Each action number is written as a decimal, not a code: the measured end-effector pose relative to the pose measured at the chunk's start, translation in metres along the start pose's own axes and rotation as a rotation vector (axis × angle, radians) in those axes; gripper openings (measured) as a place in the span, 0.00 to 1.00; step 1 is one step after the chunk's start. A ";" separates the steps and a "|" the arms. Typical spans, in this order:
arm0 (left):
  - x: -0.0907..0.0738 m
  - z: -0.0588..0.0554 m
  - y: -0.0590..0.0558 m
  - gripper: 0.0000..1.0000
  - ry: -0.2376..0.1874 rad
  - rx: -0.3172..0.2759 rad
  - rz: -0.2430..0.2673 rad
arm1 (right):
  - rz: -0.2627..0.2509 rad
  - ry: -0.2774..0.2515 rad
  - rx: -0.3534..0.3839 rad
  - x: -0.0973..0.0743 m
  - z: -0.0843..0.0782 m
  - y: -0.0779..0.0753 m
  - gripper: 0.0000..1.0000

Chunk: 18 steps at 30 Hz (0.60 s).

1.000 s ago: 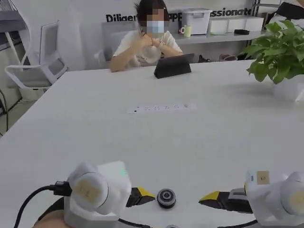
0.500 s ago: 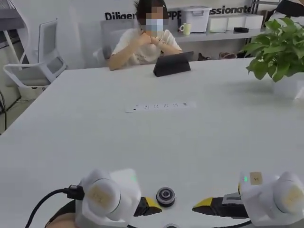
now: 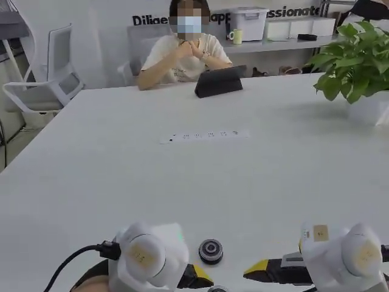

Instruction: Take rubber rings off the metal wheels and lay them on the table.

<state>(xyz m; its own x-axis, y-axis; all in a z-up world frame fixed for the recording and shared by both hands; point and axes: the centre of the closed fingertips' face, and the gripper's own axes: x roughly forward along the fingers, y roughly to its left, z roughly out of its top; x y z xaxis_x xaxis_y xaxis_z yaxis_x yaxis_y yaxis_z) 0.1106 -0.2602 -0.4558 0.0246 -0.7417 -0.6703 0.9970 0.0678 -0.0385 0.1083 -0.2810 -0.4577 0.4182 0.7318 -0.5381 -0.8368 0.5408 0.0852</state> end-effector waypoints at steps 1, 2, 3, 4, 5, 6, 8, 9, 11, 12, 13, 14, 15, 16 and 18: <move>0.000 0.001 0.000 0.20 -0.004 -0.004 -0.001 | 0.000 0.003 -0.002 0.000 -0.001 0.000 0.33; 0.001 0.001 0.000 0.19 -0.003 -0.005 0.000 | 0.001 0.004 -0.001 0.000 -0.002 0.000 0.32; 0.002 0.000 0.001 0.18 -0.002 -0.005 0.001 | 0.001 0.006 -0.001 0.000 -0.002 0.001 0.32; 0.003 0.000 0.002 0.17 -0.001 -0.006 0.002 | 0.002 0.007 0.000 0.000 -0.003 0.001 0.32; 0.004 0.000 0.002 0.16 0.000 -0.007 0.003 | 0.002 0.008 0.000 0.000 -0.003 0.001 0.32; 0.005 -0.002 0.002 0.15 0.005 -0.006 0.003 | 0.002 0.011 -0.002 0.000 -0.004 0.001 0.32; 0.005 -0.004 0.002 0.14 0.013 0.002 0.006 | 0.003 0.014 -0.005 0.000 -0.005 0.002 0.32; 0.005 -0.005 0.002 0.14 0.015 0.006 0.007 | 0.003 0.015 -0.005 0.000 -0.005 0.002 0.32; 0.005 -0.004 0.002 0.13 0.011 0.011 0.008 | 0.003 0.016 -0.004 0.000 -0.006 0.002 0.32; 0.005 -0.004 0.002 0.13 0.013 0.012 0.010 | 0.003 0.016 -0.003 0.000 -0.007 0.002 0.32; 0.005 -0.004 0.003 0.12 0.013 0.014 0.011 | 0.002 0.017 -0.003 0.001 -0.007 0.002 0.32; 0.005 -0.004 0.003 0.11 0.013 0.021 0.015 | 0.002 0.016 -0.003 0.001 -0.007 0.002 0.32; 0.005 -0.004 0.003 0.09 0.013 0.027 0.019 | 0.002 0.016 -0.002 0.001 -0.007 0.002 0.32; 0.006 -0.005 0.006 0.08 0.013 0.035 0.035 | 0.006 0.014 0.000 0.002 -0.006 0.003 0.31; 0.006 -0.005 0.006 0.08 0.013 0.020 0.041 | 0.011 0.016 -0.003 0.005 -0.006 0.004 0.31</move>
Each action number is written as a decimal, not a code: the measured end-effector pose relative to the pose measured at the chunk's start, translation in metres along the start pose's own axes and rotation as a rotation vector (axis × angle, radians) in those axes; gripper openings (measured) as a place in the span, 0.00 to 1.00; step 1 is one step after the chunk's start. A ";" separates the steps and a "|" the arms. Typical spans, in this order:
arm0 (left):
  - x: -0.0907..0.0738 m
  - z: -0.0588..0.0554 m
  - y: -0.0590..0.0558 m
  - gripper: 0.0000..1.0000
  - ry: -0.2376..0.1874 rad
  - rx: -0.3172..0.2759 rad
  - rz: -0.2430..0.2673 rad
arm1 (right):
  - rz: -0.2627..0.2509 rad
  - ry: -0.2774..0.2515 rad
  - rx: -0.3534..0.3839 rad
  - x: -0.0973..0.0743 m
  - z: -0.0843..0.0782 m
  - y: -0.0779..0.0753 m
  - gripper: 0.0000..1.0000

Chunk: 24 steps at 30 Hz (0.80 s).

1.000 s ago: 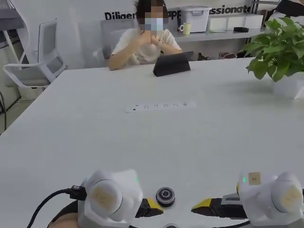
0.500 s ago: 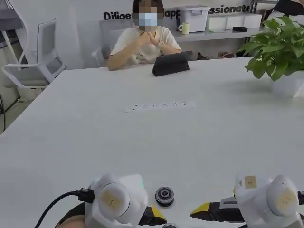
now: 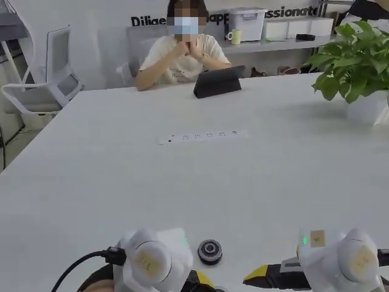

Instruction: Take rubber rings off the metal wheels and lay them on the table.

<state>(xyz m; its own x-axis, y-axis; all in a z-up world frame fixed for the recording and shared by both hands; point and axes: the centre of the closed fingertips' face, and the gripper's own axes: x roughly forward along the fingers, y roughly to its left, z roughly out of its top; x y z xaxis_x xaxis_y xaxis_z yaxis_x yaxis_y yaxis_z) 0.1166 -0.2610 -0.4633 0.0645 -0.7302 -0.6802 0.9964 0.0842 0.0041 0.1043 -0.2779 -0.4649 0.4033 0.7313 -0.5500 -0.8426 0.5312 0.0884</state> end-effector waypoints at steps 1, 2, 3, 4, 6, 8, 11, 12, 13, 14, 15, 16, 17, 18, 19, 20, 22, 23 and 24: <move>0.000 0.000 0.000 0.08 0.001 0.002 0.000 | 0.001 0.001 -0.001 0.001 0.000 0.000 0.31; 0.000 0.000 0.000 0.08 0.001 0.005 0.002 | 0.003 0.002 -0.001 0.002 0.000 0.001 0.31; 0.001 0.000 0.000 0.08 0.001 0.009 0.003 | 0.006 0.004 -0.001 0.003 0.000 0.001 0.30; 0.001 0.000 0.000 0.08 0.001 0.013 0.006 | 0.009 0.006 -0.003 0.004 -0.001 0.001 0.30; 0.001 0.000 -0.001 0.08 -0.001 0.018 0.011 | 0.014 0.010 -0.003 0.007 -0.002 0.001 0.30; 0.001 0.000 -0.001 0.08 -0.002 0.022 0.016 | 0.019 0.008 0.005 0.009 -0.002 0.001 0.29; 0.001 0.000 -0.001 0.08 -0.007 0.016 0.020 | 0.025 0.002 0.020 0.012 -0.001 0.002 0.28; 0.001 0.000 -0.001 0.08 -0.009 0.016 0.021 | 0.028 0.001 0.023 0.013 -0.001 0.002 0.28; 0.001 0.000 -0.001 0.08 -0.011 0.014 0.022 | 0.031 0.000 0.026 0.014 0.000 0.002 0.28; 0.001 0.000 0.000 0.08 -0.013 0.009 0.024 | 0.034 -0.001 0.028 0.016 0.000 0.002 0.27; 0.001 0.000 0.000 0.08 -0.014 0.007 0.026 | 0.037 -0.002 0.029 0.017 0.001 0.003 0.27; 0.001 0.000 -0.001 0.08 -0.014 0.007 0.027 | 0.040 -0.003 0.032 0.019 0.001 0.003 0.26; 0.001 0.000 -0.001 0.08 -0.014 0.008 0.028 | 0.042 -0.002 0.034 0.020 0.001 0.003 0.26; 0.001 0.000 -0.001 0.07 -0.014 0.007 0.030 | 0.044 -0.002 0.036 0.022 0.002 0.003 0.26; 0.001 0.000 -0.001 0.07 -0.014 0.007 0.030 | 0.046 -0.001 0.037 0.023 0.002 0.003 0.25; 0.001 0.000 -0.001 0.07 -0.014 0.008 0.031 | 0.049 0.005 0.032 0.024 0.001 0.004 0.24; 0.001 0.000 -0.001 0.07 -0.016 0.007 0.034 | 0.055 0.013 0.024 0.024 0.001 0.006 0.22; 0.001 0.000 -0.001 0.07 -0.016 0.007 0.035 | 0.052 0.017 0.018 0.025 0.001 0.006 0.22; 0.001 0.000 -0.001 0.07 -0.016 0.008 0.036 | 0.052 0.017 0.017 0.024 0.000 0.006 0.22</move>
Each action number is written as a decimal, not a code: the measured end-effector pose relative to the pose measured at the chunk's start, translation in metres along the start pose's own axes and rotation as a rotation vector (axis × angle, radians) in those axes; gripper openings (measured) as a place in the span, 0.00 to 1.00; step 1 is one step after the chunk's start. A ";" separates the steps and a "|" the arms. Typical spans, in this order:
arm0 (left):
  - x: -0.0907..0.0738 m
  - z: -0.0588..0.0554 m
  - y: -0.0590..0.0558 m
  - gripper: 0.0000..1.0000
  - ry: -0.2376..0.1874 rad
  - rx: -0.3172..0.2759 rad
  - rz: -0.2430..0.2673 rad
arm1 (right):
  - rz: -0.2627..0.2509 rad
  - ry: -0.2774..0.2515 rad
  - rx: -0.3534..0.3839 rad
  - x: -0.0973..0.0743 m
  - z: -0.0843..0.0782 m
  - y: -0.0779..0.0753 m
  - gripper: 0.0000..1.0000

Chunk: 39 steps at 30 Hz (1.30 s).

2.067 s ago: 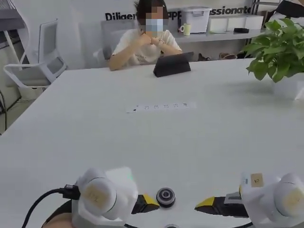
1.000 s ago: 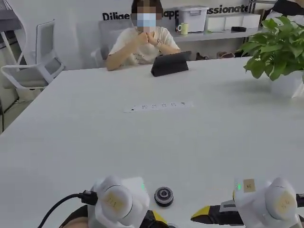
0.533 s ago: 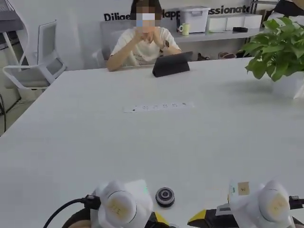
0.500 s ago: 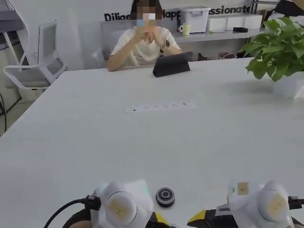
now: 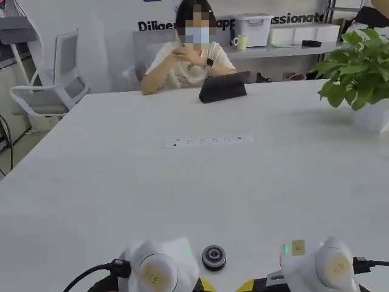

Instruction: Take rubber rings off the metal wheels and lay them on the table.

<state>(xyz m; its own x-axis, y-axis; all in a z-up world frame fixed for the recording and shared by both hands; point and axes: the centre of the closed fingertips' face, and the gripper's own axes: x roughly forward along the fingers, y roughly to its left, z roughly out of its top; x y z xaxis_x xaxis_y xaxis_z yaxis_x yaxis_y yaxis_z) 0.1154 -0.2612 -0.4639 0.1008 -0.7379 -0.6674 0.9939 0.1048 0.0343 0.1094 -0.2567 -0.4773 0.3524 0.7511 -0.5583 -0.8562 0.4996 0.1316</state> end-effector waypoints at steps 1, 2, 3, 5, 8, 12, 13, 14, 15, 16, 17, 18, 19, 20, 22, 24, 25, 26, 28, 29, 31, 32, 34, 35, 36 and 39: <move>0.000 0.000 0.000 0.07 -0.001 0.000 0.001 | -0.001 0.000 0.004 0.000 0.000 0.000 0.22; 0.000 0.000 0.000 0.07 -0.001 -0.001 0.003 | -0.002 -0.001 0.009 -0.001 0.000 0.000 0.22; 0.000 0.000 0.000 0.07 -0.001 -0.001 0.004 | -0.003 -0.001 0.010 -0.001 -0.001 0.000 0.22; 0.000 0.000 0.000 0.07 -0.004 -0.001 0.005 | -0.008 0.002 0.008 -0.002 -0.002 0.000 0.20; 0.000 0.000 0.000 0.07 -0.005 -0.001 0.006 | -0.013 0.004 0.006 -0.004 -0.003 0.001 0.18; 0.000 0.001 0.000 0.07 -0.005 0.001 0.008 | -0.021 0.013 -0.002 -0.005 -0.004 0.000 0.16; 0.000 0.001 0.000 0.07 -0.005 0.002 0.008 | -0.023 0.017 -0.004 -0.005 -0.005 0.000 0.15; 0.000 0.000 0.000 0.07 -0.005 0.003 0.009 | -0.024 0.020 -0.009 -0.005 -0.005 0.000 0.14; 0.000 0.000 0.000 0.07 -0.005 0.004 0.009 | -0.025 0.021 -0.006 -0.006 -0.006 0.000 0.13; 0.000 0.000 0.000 0.07 -0.005 0.004 0.010 | -0.027 0.023 -0.004 -0.006 -0.006 0.000 0.12; 0.000 0.000 0.000 0.07 -0.005 0.005 0.011 | -0.029 0.024 -0.002 -0.006 -0.006 0.000 0.11; 0.000 0.000 0.000 0.07 -0.004 0.006 0.012 | -0.030 0.024 0.001 -0.006 -0.006 0.000 0.11; 0.000 0.000 0.000 0.07 -0.004 0.007 0.013 | -0.030 0.024 0.003 -0.006 -0.006 0.000 0.10; 0.000 0.001 0.000 0.07 -0.004 0.007 0.013 | -0.031 0.025 0.006 -0.006 -0.007 0.000 0.09; 0.000 0.001 0.000 0.07 -0.004 0.008 0.015 | -0.033 0.027 0.013 -0.007 -0.007 0.000 0.07; 0.000 0.001 0.000 0.07 -0.004 0.010 0.015 | -0.036 0.029 0.019 -0.007 -0.008 0.000 0.04; 0.000 0.001 0.000 0.07 -0.003 0.012 0.014 | -0.038 0.028 0.026 -0.007 -0.008 -0.001 0.03; 0.000 0.001 0.000 0.07 -0.003 0.012 0.014 | -0.042 0.028 0.029 -0.008 -0.008 -0.001 0.01; 0.000 0.001 0.000 0.07 -0.003 0.012 0.014 | -0.047 0.025 0.036 -0.008 -0.008 -0.002 0.00; 0.000 0.001 0.000 0.07 -0.004 0.012 0.014 | -0.050 0.024 0.040 -0.008 -0.008 -0.002 0.00; 0.000 0.001 0.000 0.07 -0.004 0.013 0.014 | -0.053 0.026 0.043 -0.008 -0.008 -0.002 0.00; 0.000 0.001 0.000 0.07 -0.004 0.013 0.014 | -0.064 0.028 0.055 -0.009 -0.009 -0.005 0.00; 0.000 0.001 0.000 0.07 -0.003 0.014 0.014 | -0.063 0.022 0.102 -0.009 -0.009 -0.005 0.00; 0.000 0.001 0.000 0.07 -0.003 0.016 0.014 | -0.068 0.016 0.125 -0.010 -0.009 -0.007 0.00; 0.000 0.001 0.000 0.07 -0.003 0.016 0.014 | -0.072 0.010 0.139 -0.010 -0.008 -0.008 0.00; 0.000 0.001 0.000 0.07 -0.002 0.019 0.015 | -0.087 -0.010 0.206 -0.013 -0.007 -0.012 0.00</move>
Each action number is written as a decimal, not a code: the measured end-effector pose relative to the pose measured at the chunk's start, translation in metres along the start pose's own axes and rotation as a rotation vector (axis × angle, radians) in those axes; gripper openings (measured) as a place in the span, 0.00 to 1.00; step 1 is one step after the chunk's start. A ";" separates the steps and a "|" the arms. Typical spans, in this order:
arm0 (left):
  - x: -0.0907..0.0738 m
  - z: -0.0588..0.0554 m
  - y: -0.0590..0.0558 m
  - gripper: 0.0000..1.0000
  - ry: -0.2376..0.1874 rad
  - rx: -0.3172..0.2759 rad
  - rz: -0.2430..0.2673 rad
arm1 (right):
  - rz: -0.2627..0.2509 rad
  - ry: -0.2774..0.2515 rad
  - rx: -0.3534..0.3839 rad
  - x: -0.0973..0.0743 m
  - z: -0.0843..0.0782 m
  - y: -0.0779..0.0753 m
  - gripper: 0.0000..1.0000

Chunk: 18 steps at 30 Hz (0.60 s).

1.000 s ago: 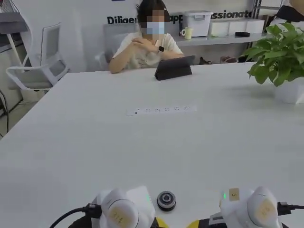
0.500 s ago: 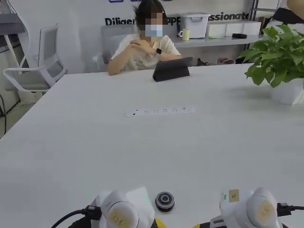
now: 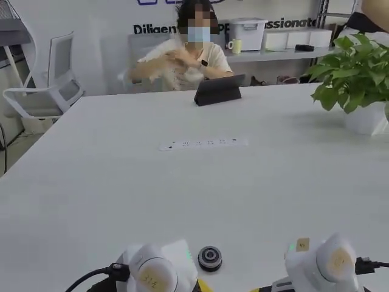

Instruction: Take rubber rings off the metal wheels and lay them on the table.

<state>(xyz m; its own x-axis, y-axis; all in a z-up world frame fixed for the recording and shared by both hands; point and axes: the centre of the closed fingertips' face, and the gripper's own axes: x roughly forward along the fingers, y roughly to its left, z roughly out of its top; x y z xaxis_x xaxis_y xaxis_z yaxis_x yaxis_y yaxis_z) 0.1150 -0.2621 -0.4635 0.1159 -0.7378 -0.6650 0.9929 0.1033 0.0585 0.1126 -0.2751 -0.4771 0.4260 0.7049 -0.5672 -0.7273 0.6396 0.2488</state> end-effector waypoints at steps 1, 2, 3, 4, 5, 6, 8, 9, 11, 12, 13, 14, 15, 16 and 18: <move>0.000 0.000 0.000 0.07 0.000 0.000 0.001 | -0.002 -0.015 0.027 -0.001 0.002 -0.001 0.00; 0.000 0.000 0.000 0.07 0.000 0.000 0.001 | 0.000 -0.027 0.047 -0.001 0.004 -0.002 0.00; 0.000 0.000 0.000 0.07 0.001 0.002 0.000 | 0.003 -0.031 0.056 -0.001 0.004 -0.002 0.00; 0.000 0.000 0.000 0.07 0.002 0.003 -0.001 | 0.004 -0.033 0.061 -0.002 0.004 -0.002 0.00; 0.000 0.000 0.000 0.07 0.003 0.004 -0.001 | 0.008 -0.037 0.079 -0.001 0.005 -0.002 0.00; 0.000 0.000 0.000 0.07 0.003 0.003 -0.001 | 0.013 -0.043 0.093 -0.001 0.006 -0.001 0.00; 0.000 0.000 0.000 0.07 0.002 0.003 0.002 | 0.025 -0.054 0.129 -0.001 0.010 0.000 0.00; 0.000 0.000 0.000 0.07 0.002 0.003 0.005 | 0.020 -0.046 0.123 -0.001 0.010 -0.002 0.00; 0.000 0.000 0.001 0.07 0.003 0.000 0.010 | 0.028 -0.057 0.124 -0.001 0.012 0.001 0.00; 0.000 0.000 0.001 0.07 0.003 0.000 0.010 | 0.027 -0.058 0.120 -0.002 0.011 0.001 0.00; 0.000 0.000 0.001 0.07 0.003 -0.001 0.010 | 0.028 -0.060 0.115 -0.002 0.012 0.002 0.00; 0.000 0.000 0.001 0.07 0.003 -0.002 0.011 | 0.031 -0.062 0.113 -0.002 0.012 0.002 0.00; 0.000 0.000 0.001 0.07 0.003 -0.001 0.013 | 0.033 -0.063 0.107 -0.002 0.012 0.002 0.00; 0.000 0.000 0.001 0.07 0.004 -0.001 0.014 | 0.036 -0.065 0.108 -0.002 0.013 0.003 0.00; 0.000 0.000 0.001 0.07 0.004 -0.001 0.016 | 0.041 -0.069 0.120 -0.002 0.014 0.004 0.00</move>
<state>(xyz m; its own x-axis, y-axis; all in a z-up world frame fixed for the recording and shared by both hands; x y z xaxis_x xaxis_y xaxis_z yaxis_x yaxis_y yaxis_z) 0.1162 -0.2619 -0.4635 0.1315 -0.7334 -0.6670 0.9910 0.1153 0.0686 0.1167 -0.2698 -0.4640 0.4360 0.7481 -0.5002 -0.6774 0.6387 0.3649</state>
